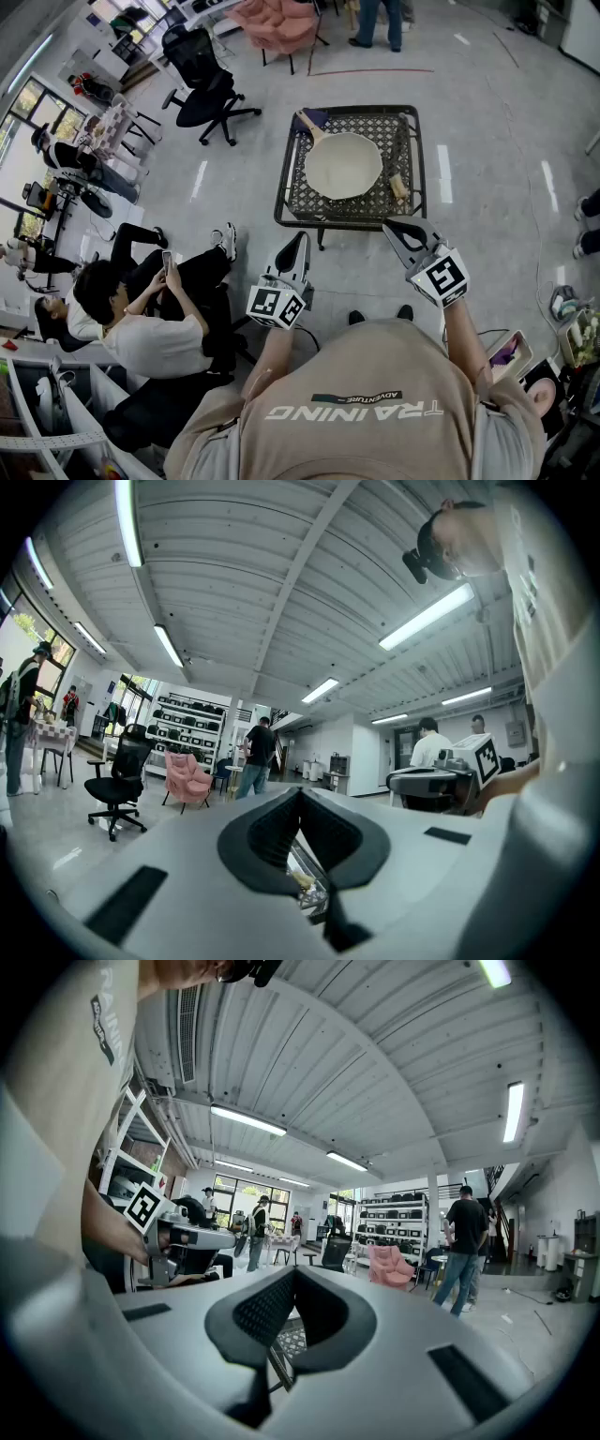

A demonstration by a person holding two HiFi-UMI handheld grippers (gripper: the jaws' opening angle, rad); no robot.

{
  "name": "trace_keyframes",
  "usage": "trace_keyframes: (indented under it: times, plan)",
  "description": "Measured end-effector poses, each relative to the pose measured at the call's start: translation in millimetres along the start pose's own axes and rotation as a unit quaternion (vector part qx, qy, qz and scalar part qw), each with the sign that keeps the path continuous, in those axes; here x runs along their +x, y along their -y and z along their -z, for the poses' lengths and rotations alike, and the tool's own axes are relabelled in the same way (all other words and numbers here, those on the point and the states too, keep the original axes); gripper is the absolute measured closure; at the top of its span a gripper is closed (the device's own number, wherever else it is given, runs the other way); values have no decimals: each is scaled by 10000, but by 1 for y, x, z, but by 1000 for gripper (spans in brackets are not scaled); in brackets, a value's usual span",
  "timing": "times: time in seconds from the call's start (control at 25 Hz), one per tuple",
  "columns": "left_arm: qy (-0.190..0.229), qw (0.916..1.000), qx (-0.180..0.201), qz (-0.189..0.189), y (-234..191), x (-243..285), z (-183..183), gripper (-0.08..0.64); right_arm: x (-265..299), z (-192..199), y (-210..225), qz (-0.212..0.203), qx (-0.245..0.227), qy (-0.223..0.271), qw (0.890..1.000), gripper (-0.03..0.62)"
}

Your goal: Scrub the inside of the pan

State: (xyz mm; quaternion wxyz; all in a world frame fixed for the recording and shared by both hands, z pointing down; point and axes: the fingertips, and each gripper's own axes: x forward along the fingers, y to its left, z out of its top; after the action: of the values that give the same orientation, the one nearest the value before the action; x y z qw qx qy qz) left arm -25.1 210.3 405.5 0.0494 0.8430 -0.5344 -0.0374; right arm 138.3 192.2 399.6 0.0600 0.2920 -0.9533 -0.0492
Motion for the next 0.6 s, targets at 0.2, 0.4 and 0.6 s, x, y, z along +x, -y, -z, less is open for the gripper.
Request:
trace_keyframes:
  times: [0.2, 0.4, 0.6]
  plan:
    - [-21, 10000, -9, 1, -2, -3, 3, 543, -1, 5, -3, 34, 159, -3, 9999, 575]
    - [-73, 9999, 14, 68, -5, 0, 9, 543, 4, 9, -1, 46, 196, -60, 9998, 575]
    - [-110, 9999, -11, 128, -8, 4, 12, 541, 5, 4, -2, 10, 306, 112, 9995, 575]
